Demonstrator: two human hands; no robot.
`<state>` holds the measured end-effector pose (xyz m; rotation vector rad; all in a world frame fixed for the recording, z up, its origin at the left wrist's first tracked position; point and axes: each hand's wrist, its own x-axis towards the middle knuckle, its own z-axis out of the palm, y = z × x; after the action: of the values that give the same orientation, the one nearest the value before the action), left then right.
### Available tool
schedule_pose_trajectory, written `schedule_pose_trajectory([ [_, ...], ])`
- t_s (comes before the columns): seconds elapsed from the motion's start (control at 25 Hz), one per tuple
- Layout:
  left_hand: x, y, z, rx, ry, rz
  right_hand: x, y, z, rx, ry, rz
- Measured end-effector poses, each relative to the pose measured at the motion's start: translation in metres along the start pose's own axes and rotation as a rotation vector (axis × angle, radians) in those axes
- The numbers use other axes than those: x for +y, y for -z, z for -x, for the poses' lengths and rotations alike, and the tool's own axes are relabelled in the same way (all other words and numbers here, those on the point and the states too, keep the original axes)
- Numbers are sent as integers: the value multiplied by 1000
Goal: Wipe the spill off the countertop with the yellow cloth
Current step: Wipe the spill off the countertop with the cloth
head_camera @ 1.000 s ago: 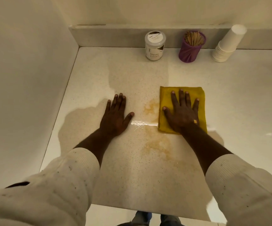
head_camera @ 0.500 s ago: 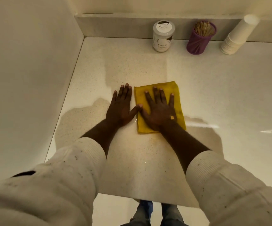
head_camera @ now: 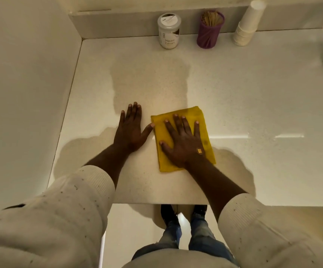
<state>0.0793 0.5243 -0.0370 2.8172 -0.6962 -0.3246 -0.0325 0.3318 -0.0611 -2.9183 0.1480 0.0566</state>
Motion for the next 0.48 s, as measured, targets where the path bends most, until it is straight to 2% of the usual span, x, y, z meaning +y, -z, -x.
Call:
schedule_pose_trajectory([
  [0.24, 9, -12, 29, 7, -41, -11, 52, 18, 35, -58, -170, 31],
  [0.48, 10, -17, 48, 23, -28, 19, 107, 37, 73, -36, -346, 53],
])
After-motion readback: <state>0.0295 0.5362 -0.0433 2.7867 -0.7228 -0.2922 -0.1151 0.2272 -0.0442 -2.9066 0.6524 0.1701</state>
